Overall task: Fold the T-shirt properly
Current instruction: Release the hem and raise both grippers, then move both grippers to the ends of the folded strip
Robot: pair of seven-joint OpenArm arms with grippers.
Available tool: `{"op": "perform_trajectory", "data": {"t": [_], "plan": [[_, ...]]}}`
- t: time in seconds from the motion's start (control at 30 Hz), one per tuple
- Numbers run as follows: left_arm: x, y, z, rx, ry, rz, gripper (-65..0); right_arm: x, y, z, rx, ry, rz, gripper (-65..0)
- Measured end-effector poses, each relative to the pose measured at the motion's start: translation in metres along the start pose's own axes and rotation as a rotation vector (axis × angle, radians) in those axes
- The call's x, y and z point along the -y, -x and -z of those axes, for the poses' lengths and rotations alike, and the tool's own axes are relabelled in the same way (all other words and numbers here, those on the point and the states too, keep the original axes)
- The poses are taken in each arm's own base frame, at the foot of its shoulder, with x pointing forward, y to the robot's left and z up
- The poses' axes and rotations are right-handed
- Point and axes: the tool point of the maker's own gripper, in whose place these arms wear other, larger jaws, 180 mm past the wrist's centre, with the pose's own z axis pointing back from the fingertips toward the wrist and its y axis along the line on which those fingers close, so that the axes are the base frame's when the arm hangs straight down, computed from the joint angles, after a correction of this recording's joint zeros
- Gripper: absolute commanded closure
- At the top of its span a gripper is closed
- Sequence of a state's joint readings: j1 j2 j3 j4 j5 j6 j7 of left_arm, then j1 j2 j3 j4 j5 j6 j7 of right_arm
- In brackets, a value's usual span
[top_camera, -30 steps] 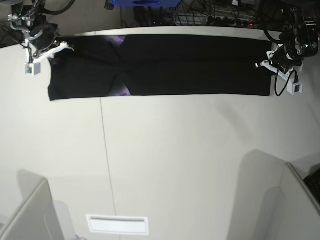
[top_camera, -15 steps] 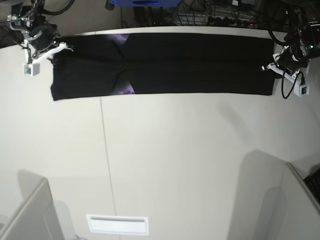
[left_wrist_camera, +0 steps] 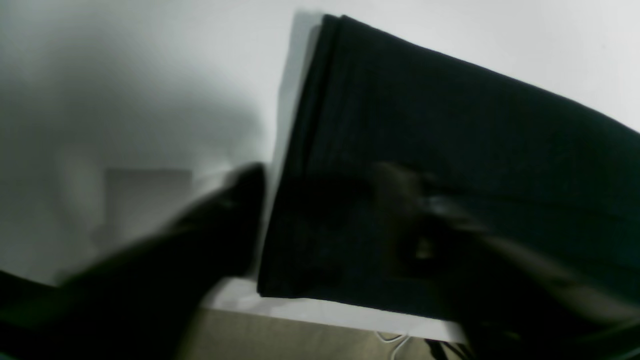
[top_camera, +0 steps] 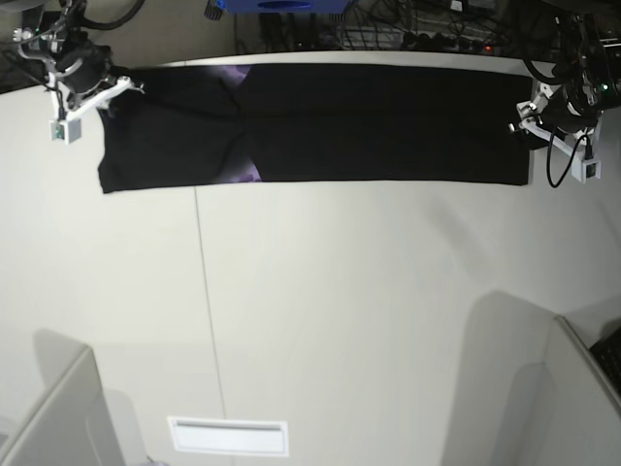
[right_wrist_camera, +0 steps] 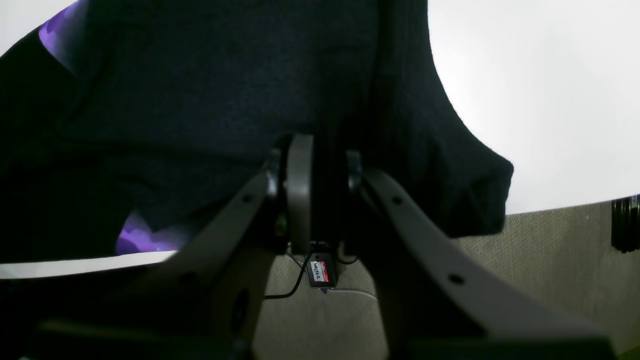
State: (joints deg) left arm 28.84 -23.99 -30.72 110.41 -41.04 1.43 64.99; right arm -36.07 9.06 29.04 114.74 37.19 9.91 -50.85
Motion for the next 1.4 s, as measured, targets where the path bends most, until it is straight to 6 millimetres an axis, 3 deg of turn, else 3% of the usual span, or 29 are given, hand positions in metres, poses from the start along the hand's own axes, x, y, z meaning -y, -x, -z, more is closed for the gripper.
{"op": "perform_trajectory", "data": {"t": [0.07,0.13,0.23,0.3,0.33,0.43,0.5,0.6,0.77,0.97,1.2,1.4], "plan": [[-0.001,0.0,-0.001,0.003,-0.001,-0.007,-56.6,0.0,0.0,0.0,0.0,0.0,0.0,-9.2],[-0.01,-0.006,-0.006,0.033,-0.011,-0.047,-62.7,0.0,0.0,0.0,0.0,-0.001,0.002,-9.2],[-0.031,-0.021,-0.021,0.107,-0.076,-0.088,-59.4,-0.001,-0.013,-0.001,0.08,-0.002,0.004,-8.6],[-0.029,-0.023,-0.024,0.136,-0.055,-0.126,-48.4,-0.006,-0.018,-0.001,0.113,-0.026,-0.03,-8.3],[-0.021,-0.02,-0.022,0.127,-0.016,-0.145,-38.3,-0.011,-0.017,-0.001,0.109,-0.054,-0.065,-8.1],[-0.009,-0.013,-0.016,0.107,0.06,-0.2,0.0,-0.016,-0.021,0.0,0.12,-0.076,-0.096,0.0],[-0.011,-0.01,-0.011,0.098,0.055,-0.228,0.0,-0.016,-0.025,0.005,0.132,-0.085,-0.081,0.0],[-0.007,-0.006,0.007,0.068,0.073,-0.265,0.0,-0.008,-0.012,0.021,0.063,-0.076,-0.044,0.0],[0.008,0.028,0.048,-0.086,0.054,-0.211,0.0,-0.006,-0.011,0.042,0.02,-0.096,0.005,0.0],[0.016,0.017,0.065,-0.09,0.042,-0.16,0.0,0.001,-0.007,0.061,-0.011,-0.101,0.061,0.0],[0.018,-0.006,0.075,-0.058,0.043,-0.173,0.0,0.001,-0.041,0.081,0.031,-0.118,0.083,0.0],[0.021,-0.014,0.075,-0.05,0.052,-0.181,0.0,0.009,-0.063,0.092,0.041,-0.004,-0.01,0.0]]}}
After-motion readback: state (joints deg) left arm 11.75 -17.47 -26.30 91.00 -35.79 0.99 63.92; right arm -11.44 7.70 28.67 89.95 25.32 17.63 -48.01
